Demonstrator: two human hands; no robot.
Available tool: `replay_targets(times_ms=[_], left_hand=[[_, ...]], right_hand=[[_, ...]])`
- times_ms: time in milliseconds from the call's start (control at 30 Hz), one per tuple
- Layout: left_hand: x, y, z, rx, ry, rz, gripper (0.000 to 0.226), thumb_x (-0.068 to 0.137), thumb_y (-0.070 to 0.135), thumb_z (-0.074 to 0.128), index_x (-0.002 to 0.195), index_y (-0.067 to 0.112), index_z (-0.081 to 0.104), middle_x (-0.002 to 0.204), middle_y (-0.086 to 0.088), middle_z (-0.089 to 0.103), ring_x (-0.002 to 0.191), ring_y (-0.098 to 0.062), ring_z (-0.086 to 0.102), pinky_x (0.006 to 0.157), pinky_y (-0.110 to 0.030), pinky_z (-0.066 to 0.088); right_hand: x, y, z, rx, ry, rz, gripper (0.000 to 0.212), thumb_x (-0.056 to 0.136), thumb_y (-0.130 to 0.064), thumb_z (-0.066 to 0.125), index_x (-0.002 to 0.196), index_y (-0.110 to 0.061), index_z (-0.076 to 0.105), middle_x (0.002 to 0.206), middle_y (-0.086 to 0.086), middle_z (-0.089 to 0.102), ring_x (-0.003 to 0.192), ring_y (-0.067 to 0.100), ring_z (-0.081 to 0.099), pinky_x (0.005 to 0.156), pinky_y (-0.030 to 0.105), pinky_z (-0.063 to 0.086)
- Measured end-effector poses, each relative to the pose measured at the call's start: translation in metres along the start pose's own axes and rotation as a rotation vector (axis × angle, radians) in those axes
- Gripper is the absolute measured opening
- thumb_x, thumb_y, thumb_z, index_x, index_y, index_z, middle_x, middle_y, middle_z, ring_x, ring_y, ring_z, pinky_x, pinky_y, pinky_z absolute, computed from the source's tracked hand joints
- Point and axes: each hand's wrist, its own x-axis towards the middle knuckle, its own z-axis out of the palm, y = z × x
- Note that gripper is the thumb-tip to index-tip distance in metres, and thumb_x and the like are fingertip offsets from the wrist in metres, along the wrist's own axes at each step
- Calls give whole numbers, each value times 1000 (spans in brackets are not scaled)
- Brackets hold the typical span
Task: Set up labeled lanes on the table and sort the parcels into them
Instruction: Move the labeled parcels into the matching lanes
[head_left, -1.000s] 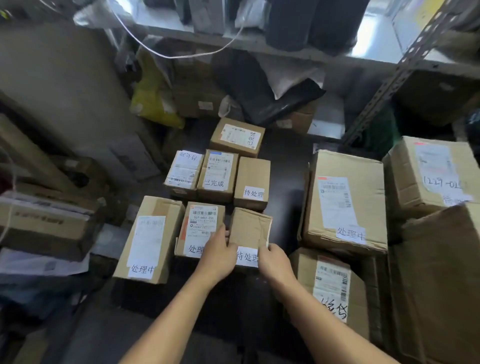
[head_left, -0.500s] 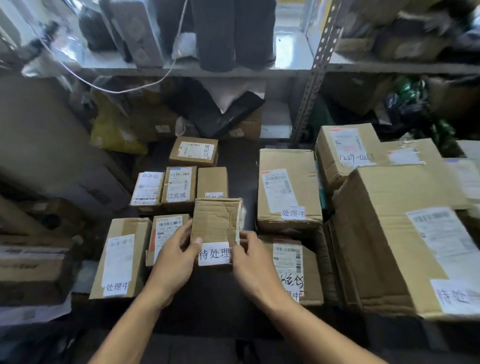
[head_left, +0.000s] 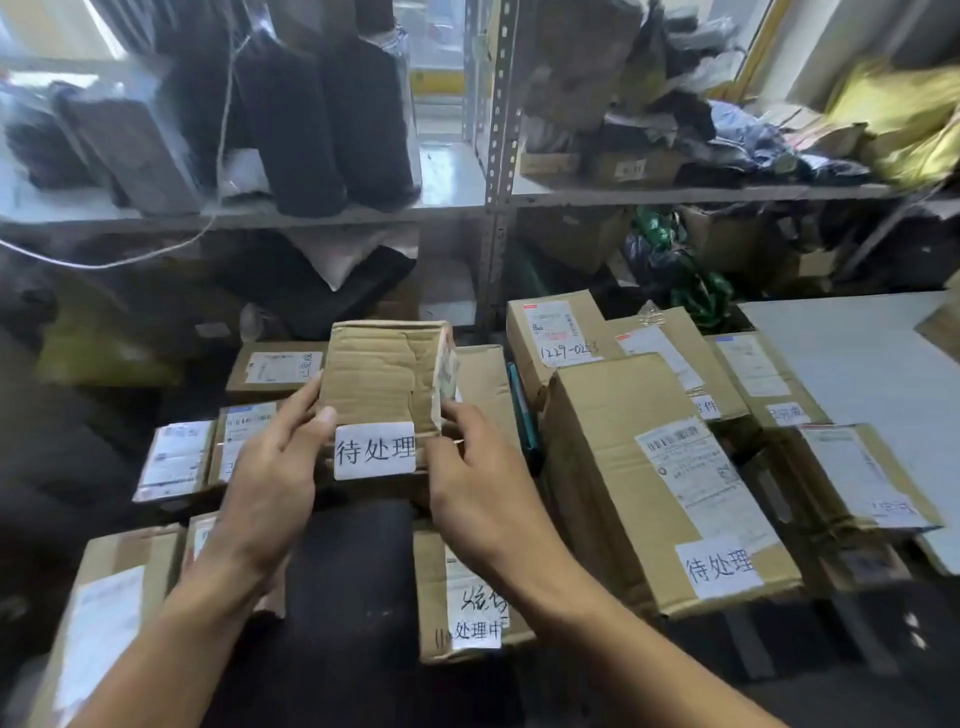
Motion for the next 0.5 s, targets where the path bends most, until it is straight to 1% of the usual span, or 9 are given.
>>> replay_targets(times_ms=[67,133,167,233,300,367,400,467,500], left_hand=[[14,20,17,-19,-61,63,38,103,18,36,131,32,57,110,4,73,100,-10,68,81,-28,49],[27,40,36,-18,-111,106,41,103,11,34,135,28,54,113,4,72,105,-10,67,83,-23,53],[33,47,45,-17,-125,124,42,102,10,35,137,28,52,115,4,72,107,-10,67,86,-24,53],[45,58,64,-13,-149,146,42,102,10,37,137,28,52,116,3,71,109,-12,67,90,-31,52],[55,65,83,-13,-175,154,39,102,10,38,131,31,55,114,1,72,106,-14,68,86,-30,53],[64,69,102,-10,-198,158,38,103,10,39,130,30,56,113,1,72,104,-13,68,83,-26,55],[70,70,111,0,-212,162,38,103,11,40,133,28,55,114,1,71,105,-13,68,85,-27,55],[81,70,131,25,-230,161,39,102,14,42,136,29,54,115,3,71,106,-14,68,90,-34,55],[87,69,140,30,-225,155,39,102,15,43,133,34,55,114,5,71,106,-14,68,92,-37,54]], right_hand=[[10,-20,-29,-44,37,-44,22,95,-26,43,109,-31,59,112,-8,66,105,11,59,93,33,49],[24,-34,-58,-93,77,-63,22,95,-26,42,103,-24,62,105,-7,69,99,13,61,89,36,51],[32,-39,-71,-116,96,-66,27,92,-30,40,101,-21,64,103,-6,70,98,15,62,89,40,52],[48,-44,-94,-159,125,-61,35,84,-35,38,97,-19,66,102,-1,71,99,20,64,89,47,53],[62,-43,-116,-186,160,-57,39,77,-36,38,91,-11,65,97,3,73,96,26,66,88,53,53],[76,-39,-136,-165,182,-52,42,73,-34,38,91,-9,67,92,5,74,93,30,66,86,56,54],[83,-35,-146,-150,184,-50,42,73,-31,38,91,-7,67,91,7,74,93,33,67,85,57,54],[97,-26,-165,-128,181,-44,43,73,-27,37,92,-4,68,92,11,74,95,37,66,84,61,53],[104,-21,-174,-122,174,-33,42,74,-25,37,92,-5,69,93,12,74,94,36,67,83,62,53]])
